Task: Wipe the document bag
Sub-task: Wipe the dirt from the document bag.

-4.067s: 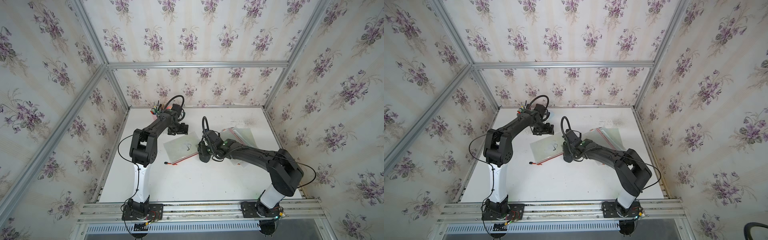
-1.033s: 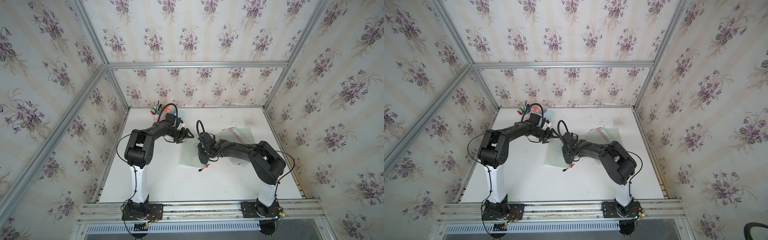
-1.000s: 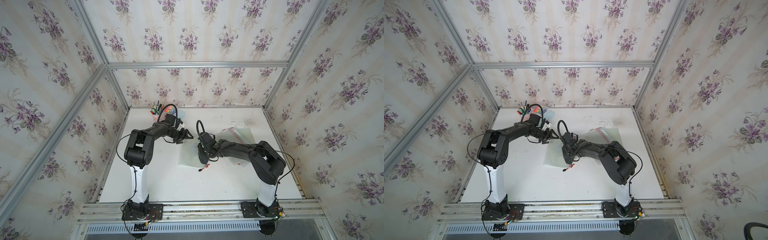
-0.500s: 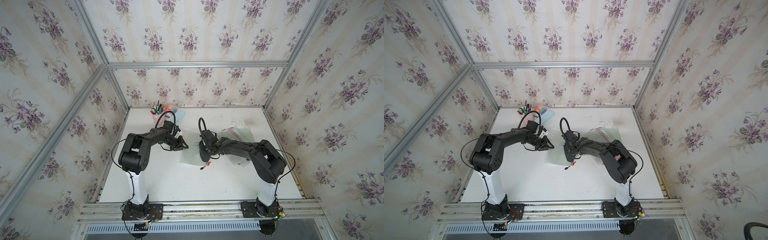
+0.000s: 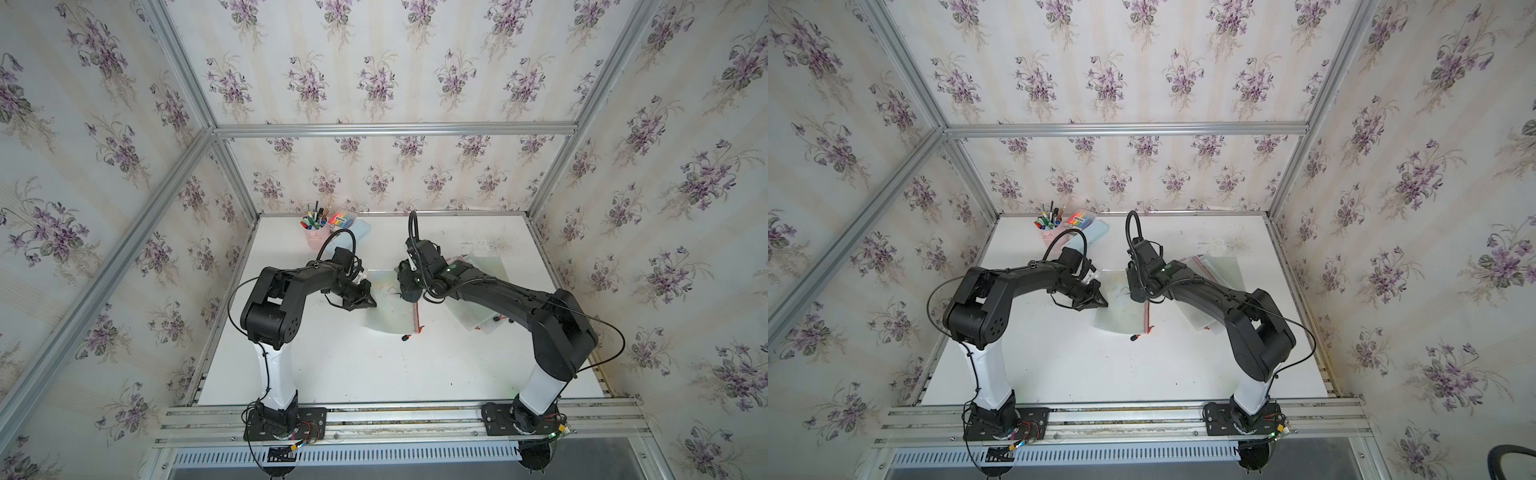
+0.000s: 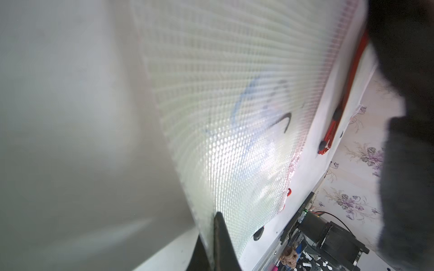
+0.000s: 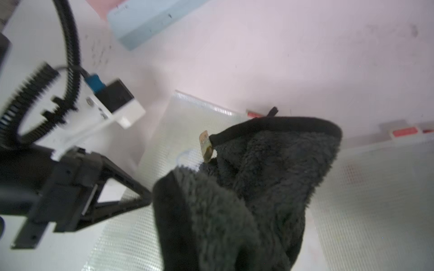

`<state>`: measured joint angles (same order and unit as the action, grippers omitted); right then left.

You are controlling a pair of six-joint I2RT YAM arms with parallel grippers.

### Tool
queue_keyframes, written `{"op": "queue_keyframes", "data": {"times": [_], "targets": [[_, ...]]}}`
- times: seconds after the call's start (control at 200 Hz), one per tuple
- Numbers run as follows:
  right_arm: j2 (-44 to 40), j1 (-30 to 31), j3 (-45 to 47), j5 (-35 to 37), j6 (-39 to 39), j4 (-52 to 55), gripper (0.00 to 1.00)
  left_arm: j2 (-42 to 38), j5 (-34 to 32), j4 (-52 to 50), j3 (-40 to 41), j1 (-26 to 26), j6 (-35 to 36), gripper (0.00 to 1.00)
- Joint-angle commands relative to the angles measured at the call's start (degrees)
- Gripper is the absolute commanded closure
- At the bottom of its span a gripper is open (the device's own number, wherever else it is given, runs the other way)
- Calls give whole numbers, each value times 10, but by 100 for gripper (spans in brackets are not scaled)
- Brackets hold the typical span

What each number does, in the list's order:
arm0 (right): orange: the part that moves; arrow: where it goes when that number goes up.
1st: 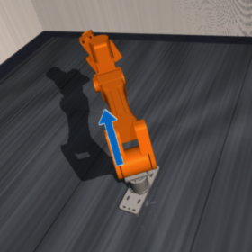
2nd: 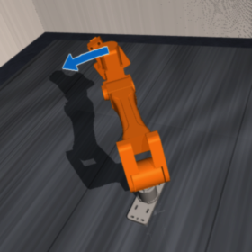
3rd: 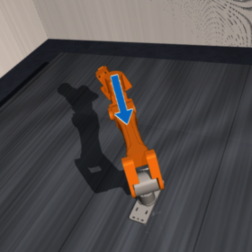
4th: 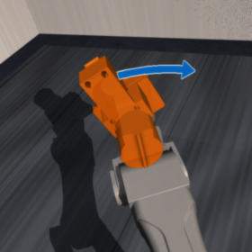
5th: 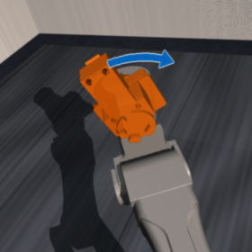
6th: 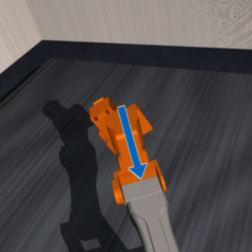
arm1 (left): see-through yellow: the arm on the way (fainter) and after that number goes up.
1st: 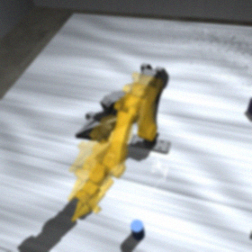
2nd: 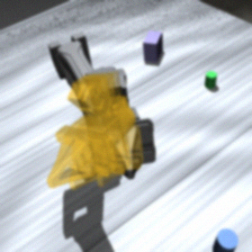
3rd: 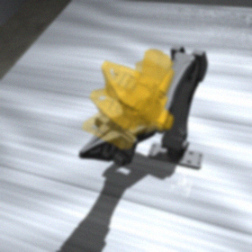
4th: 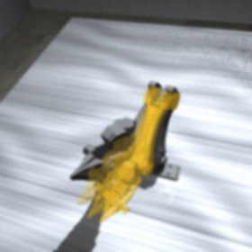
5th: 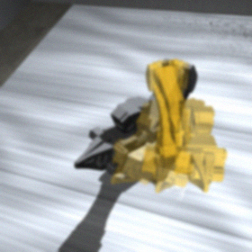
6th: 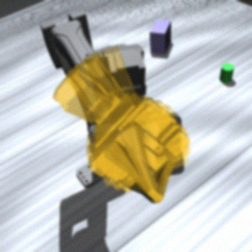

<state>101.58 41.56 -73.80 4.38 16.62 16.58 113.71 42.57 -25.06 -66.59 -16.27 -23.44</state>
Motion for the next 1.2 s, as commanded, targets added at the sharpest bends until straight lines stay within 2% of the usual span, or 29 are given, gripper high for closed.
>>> {"op": "queue_keyframes", "data": {"times": [0.0, 0.11, 0.245, 0.36, 0.445, 0.51, 0.655, 0.724, 0.784, 0.909, 0.974, 1.029, 1.104, 1.194], "targets": [[44, 20, -13, -59, -1, 2, 73, 8, -17, -4, 1, -8, -16, 100], [93, 55, -17, -57, 18, -29, 73, 15, -16, 16, 7, -10, -35, 100], [137, 63, -28, -19, 37, -18, 75, 8, -22, 32, 20, -11, -48, 100], [133, 39, -20, 50, 30, 19, 76, 0, -32, 34, 33, -11, -51, 100], [115, 4, 5, 60, 34, 28, 76, -2, -37, 44, 42, -11, -62, 100], [108, 3, 14, 57, 31, 22, 77, -2, -32, 58, 51, -11, -74, 100], [152, 70, -39, 14, 24, 14, 77, 3, -26, 74, 55, -13, -85, 100], [175, 90, -60, 18, 21, 27, 77, 2, -27, 74, 55, -13, -84, 100], [170, 74, -43, 39, 27, 31, 78, 0, -28, 73, 55, -12, -83, 100], [125, -16, 28, 52, 46, 19, 78, -5, -30, 74, 60, -12, -84, 100], [114, -29, 32, 56, 45, 12, 78, -5, -31, 77, 64, -13, -85, 100], [119, -14, 17, 37, 46, 4, 78, -3, -28, 80, 66, -14, -88, 100], [155, 40, -31, 4, 43, 7, 78, 2, -25, 83, 65, -14, -91, 100], [207, 86, -83, 12, 23, 51, 78, 3, -25, 89, 65, -14, -97, 100]]}}
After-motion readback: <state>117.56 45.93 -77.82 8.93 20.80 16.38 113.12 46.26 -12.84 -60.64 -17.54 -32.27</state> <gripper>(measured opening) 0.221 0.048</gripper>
